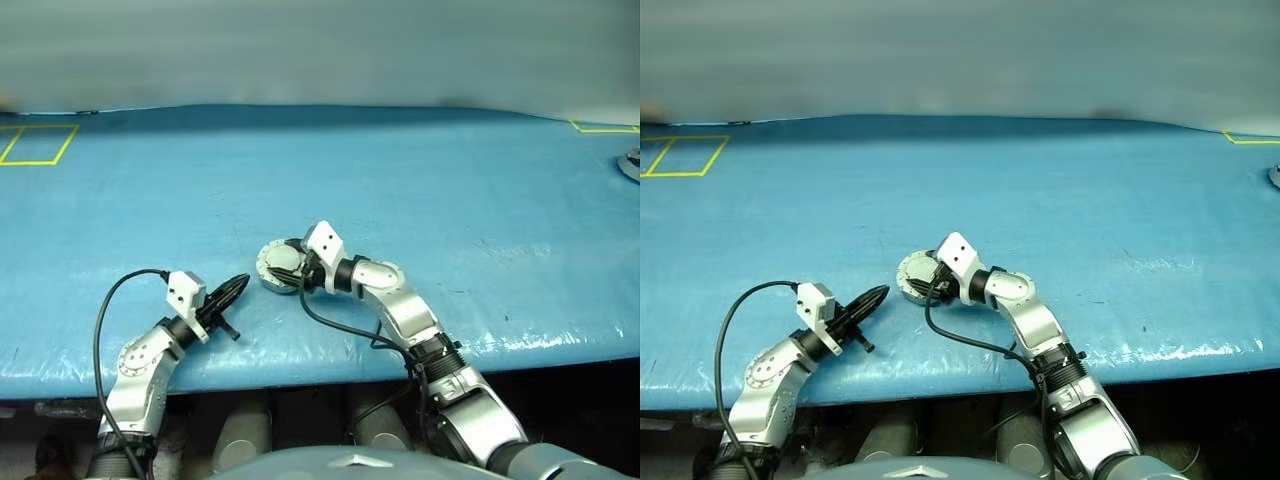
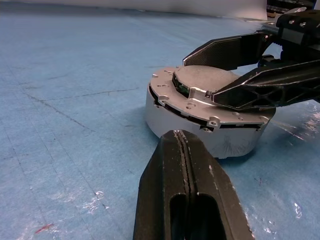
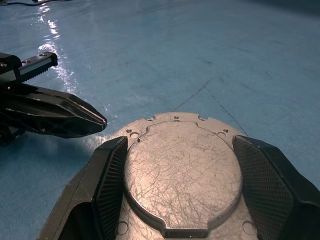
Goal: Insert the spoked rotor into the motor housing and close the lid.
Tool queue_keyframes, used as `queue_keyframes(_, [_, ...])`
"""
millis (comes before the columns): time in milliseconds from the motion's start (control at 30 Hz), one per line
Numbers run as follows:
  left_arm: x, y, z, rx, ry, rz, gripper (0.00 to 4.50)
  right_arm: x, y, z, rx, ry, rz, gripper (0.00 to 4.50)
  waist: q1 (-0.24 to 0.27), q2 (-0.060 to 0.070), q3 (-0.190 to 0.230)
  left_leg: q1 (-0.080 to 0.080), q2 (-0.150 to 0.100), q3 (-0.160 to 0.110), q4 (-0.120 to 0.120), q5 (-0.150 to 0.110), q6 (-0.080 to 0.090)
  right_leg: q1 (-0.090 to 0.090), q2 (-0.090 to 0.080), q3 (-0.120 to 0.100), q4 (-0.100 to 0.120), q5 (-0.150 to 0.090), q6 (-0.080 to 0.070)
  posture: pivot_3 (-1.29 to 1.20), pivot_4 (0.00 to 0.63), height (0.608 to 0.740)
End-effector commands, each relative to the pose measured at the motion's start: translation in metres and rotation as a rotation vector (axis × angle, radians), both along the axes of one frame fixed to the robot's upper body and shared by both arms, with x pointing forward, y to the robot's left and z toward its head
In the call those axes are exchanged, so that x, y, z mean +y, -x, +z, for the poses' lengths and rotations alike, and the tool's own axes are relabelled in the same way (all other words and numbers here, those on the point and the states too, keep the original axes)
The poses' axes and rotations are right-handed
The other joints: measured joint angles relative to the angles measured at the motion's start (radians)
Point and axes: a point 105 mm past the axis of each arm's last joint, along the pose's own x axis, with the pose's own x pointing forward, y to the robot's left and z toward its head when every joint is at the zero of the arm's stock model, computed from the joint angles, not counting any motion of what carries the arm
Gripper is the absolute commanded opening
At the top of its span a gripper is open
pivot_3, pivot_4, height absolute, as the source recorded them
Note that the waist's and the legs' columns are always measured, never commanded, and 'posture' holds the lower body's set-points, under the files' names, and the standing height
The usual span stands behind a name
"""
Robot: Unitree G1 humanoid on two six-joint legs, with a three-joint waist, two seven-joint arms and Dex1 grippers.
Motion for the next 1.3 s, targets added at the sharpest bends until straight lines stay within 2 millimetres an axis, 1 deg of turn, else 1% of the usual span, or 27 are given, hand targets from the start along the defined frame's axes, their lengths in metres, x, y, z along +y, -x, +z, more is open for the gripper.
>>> queue_keyframes(33, [0.003, 0.0, 0.01, -0.041, -0.006, 0.004, 0.0, 0.004, 0.002, -0.011, 0.028, 0.029, -0.006, 3.01, -0.002, 0.0, 0.0, 0.0, 0.0, 0.0, 0.0, 0.0, 0.0, 0.0, 0.0, 0.0, 0.0, 0.0, 0.0, 0.0, 0.15, 0.74])
queue_keyframes(333, [0.002, 0.001, 0.009, -0.036, -0.002, 0.008, 0.0, 0.001, 0.005, -0.036, 0.077, 0.115, -0.035, 3.01, -0.011, 0.0, -0.002, 0.002, 0.001, 0.0, 0.0, 0.0, 0.0, 0.001, 0.0, 0.0, 0.0, 0.0, 0.0, 0.0, 0.15, 0.74])
queue_keyframes(467, [0.003, 0.001, 0.009, -0.031, 0.004, 0.012, 0.0, -0.002, 0.006, -0.041, 0.077, 0.138, -0.036, 3.01, -0.012, 0.0, -0.005, 0.002, 0.001, 0.0, 0.0, 0.0, 0.0, 0.001, 0.001, 0.0, 0.0, 0.0, 0.0, 0.0, 0.15, 0.74])
queue_keyframes(800, [0.002, -0.002, 0.009, -0.008, 0.03, 0.02, 0.0, -0.011, 0.004, -0.062, 0.091, 0.23, -0.086, 3.01, -0.012, 0.003, -0.014, 0.003, 0.001, -0.001, 0.0, 0.0, 0.0, 0.001, 0.001, 0.0, 0.0, 0.0, -0.001, 0.0, 0.15, 0.74])
queue_keyframes(900, [0.002, -0.006, 0.014, -0.003, 0.073, 0.03, 0.0, -0.013, 0.006, -0.064, 0.099, 0.229, -0.082, 3.01, -0.011, 0.004, -0.016, 0.004, 0.001, -0.001, 0.0, 0.0, 0.0, 0.001, 0.001, 0.0, 0.0, -0.001, -0.001, 0.0, 0.15, 0.74])
queue_keyframes(1100, [0.003, -0.022, 0.031, -0.015, 0.201, 0.066, 0.0, -0.014, 0.006, -0.061, 0.096, 0.218, -0.086, 3.01, -0.01, 0.003, -0.017, 0.005, 0.001, -0.003, 0.001, 0.0, 0.0, 0.0, 0.0, -0.002, -0.001, -0.001, -0.001, 0.0, 0.15, 0.74])
queue_keyframes(1200, [-0.006, -0.03, 0.037, 0.003, 0.231, 0.002, 0.0, -0.013, 0.006, -0.059, 0.092, 0.205, -0.088, 3.01, -0.01, 0.004, -0.018, 0.005, 0.001, -0.004, 0.001, 0.0, 0.0, 0.001, 0.0, -0.002, -0.001, -0.001, -0.001, 0.0, 0.15, 0.74])
queue_keyframes(1300, [-0.014, -0.034, 0.033, 0.038, 0.187, -0.058, 0.0, -0.013, 0.006, -0.058, 0.087, 0.197, -0.093, 3.01, -0.01, 0.004, -0.019, 0.004, 0.001, -0.004, 0.001, 0.0, 0.0, 0.002, 0.001, -0.003, -0.001, -0.001, -0.001, 0.0, 0.15, 0.74])
